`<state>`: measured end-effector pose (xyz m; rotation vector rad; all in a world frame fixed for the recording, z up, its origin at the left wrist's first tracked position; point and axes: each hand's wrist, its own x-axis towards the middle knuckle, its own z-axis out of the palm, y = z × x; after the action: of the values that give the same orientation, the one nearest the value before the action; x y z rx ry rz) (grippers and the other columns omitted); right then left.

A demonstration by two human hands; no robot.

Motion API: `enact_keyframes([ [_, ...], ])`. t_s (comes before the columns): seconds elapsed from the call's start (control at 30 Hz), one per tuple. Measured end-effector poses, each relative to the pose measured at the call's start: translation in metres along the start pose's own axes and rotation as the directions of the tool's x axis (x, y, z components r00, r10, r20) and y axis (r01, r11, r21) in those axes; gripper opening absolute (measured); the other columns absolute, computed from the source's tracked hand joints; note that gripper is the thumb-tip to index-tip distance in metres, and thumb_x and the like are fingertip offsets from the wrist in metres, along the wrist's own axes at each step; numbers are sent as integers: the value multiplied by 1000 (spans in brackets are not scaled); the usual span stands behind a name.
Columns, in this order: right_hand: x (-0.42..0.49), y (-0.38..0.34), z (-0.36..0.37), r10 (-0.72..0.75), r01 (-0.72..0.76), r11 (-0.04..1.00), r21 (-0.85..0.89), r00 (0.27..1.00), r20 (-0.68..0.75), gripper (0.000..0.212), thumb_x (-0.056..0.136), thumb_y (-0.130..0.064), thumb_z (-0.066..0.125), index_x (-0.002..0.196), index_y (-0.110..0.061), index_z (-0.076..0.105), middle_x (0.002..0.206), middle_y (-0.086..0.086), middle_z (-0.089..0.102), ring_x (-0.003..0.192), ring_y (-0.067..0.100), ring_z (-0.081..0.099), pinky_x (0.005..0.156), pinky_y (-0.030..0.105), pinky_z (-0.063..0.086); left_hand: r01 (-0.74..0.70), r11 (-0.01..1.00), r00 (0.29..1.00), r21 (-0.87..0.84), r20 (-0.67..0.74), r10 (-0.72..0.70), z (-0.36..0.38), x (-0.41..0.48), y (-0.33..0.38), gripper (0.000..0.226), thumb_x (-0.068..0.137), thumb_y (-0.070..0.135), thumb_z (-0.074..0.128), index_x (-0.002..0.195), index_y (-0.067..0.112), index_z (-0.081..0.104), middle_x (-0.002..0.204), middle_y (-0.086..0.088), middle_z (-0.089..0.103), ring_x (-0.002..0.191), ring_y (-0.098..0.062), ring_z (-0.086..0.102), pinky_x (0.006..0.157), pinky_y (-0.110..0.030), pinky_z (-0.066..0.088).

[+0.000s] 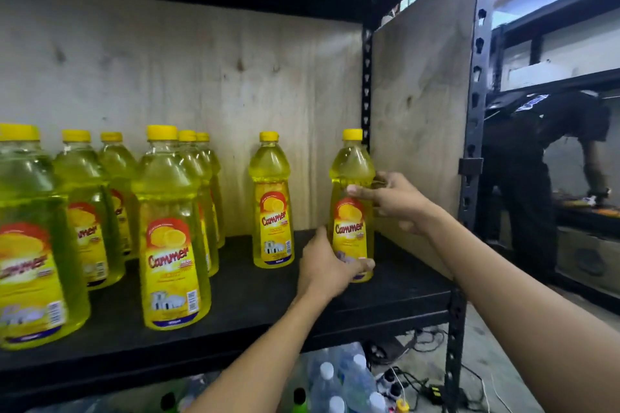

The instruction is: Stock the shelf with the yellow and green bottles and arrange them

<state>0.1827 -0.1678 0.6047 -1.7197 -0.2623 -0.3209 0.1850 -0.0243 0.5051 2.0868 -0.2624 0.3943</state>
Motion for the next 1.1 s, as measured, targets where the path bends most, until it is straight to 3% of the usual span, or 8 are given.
enact_keyframes([
  [0.2,-31,-19,38,9,-24,997,71,980,200,46,82,-18,76,124,-9,61,114,8,73,101,22,73,85,40,59,83,990,985,114,-157,-65,-45,-55,-6,101,53,64,85,134,23,41,131,-1,56,122,-26,55,98,-41,47],
  [0.4,-40,-30,79,17,-52,990,129,966,258,47,88,-15,72,131,-6,56,121,12,70,111,28,68,98,49,54,131,981,965,147,-247,-92,-78,-72,-15,92,54,63,85,127,24,45,126,-3,58,118,-26,58,93,-39,47],
  [0.63,-39,-29,100,36,-76,987,144,965,260,48,90,-16,70,135,-6,53,125,13,68,114,30,66,100,48,52,147,973,945,178,-314,-86,-87,-74,-24,95,54,65,84,128,20,45,125,-4,59,116,-26,59,90,-38,48],
  [0.93,-38,-23,106,12,-67,976,205,965,261,49,91,-17,68,136,-5,52,127,15,66,112,27,66,91,37,56,152,967,937,203,-342,-76,-86,-77,-28,102,61,65,81,140,19,35,136,-6,51,126,-24,52,96,-37,46],
  [1.1,-36,-20,109,-1,-63,972,227,963,268,50,90,-18,69,135,-7,51,127,14,66,116,29,65,98,41,53,142,970,939,199,-338,-68,-87,-77,-32,102,63,67,78,141,21,34,134,-4,51,124,-23,53,93,-37,48],
])
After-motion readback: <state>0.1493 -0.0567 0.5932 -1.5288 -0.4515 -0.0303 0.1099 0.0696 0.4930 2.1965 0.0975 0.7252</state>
